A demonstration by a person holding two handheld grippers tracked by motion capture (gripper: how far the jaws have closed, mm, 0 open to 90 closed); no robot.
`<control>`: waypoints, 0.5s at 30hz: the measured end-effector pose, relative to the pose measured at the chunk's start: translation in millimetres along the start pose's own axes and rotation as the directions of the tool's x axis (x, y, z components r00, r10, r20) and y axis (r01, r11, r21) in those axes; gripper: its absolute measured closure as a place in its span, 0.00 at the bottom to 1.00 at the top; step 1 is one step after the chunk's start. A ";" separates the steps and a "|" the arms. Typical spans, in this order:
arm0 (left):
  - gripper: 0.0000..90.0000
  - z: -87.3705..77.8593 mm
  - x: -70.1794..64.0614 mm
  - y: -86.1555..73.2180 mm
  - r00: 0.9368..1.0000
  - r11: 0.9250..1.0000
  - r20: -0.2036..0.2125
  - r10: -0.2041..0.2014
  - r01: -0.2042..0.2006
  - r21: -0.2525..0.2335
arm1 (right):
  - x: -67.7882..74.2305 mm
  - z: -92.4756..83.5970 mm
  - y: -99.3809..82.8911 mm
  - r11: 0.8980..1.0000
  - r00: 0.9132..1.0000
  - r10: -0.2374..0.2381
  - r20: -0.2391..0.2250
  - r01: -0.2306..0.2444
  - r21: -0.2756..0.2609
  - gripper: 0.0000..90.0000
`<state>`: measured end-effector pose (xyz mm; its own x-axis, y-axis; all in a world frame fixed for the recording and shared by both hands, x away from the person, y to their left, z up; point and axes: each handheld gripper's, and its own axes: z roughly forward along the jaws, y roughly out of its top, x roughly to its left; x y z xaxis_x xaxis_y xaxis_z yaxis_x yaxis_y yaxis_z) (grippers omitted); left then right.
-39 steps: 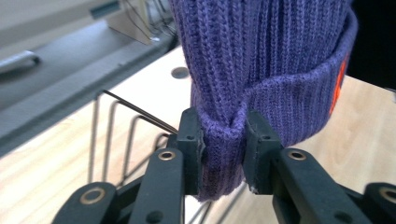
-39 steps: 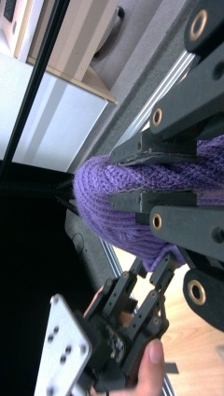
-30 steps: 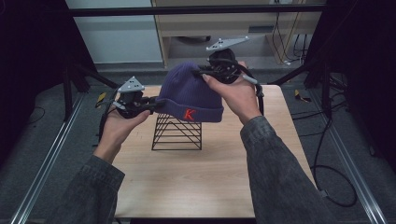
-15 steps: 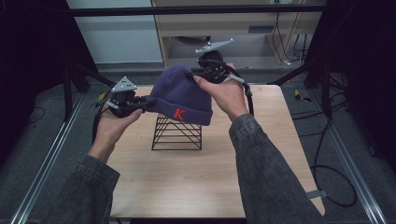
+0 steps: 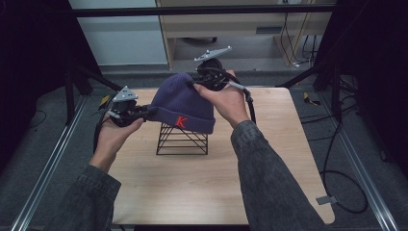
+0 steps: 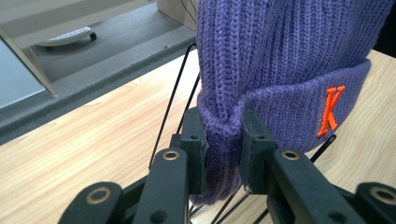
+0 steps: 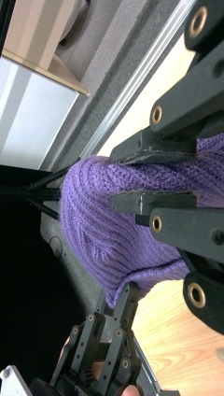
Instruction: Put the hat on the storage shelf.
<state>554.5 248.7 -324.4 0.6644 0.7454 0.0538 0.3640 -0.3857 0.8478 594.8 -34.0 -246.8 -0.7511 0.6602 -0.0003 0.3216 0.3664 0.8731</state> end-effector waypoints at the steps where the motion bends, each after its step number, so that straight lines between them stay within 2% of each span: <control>1: 0.82 -0.1 0.4 -1.0 1.000 1.000 -0.005 0.003 -0.003 0.002 | 1.1 0.8 0.0 1.000 1.000 0.000 -0.002 0.000 0.001 0.86; 11: 0.82 0.2 5.1 -19.3 1.000 1.000 -0.006 -0.026 0.026 0.016 | 14.4 10.6 -5.0 0.999 0.999 -0.038 -0.029 0.039 0.029 0.85; 15: 0.82 -2.4 5.4 -24.6 1.000 0.999 -0.005 -0.018 0.018 0.027 | 19.0 12.6 -7.9 0.998 0.998 -0.044 -0.038 0.045 0.034 0.85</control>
<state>547.5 263.5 -343.7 0.6547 0.7548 0.0408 0.3936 -0.3865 0.8341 585.3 -16.1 -259.8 -0.7858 0.6181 -0.0204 0.3064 0.4178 0.8553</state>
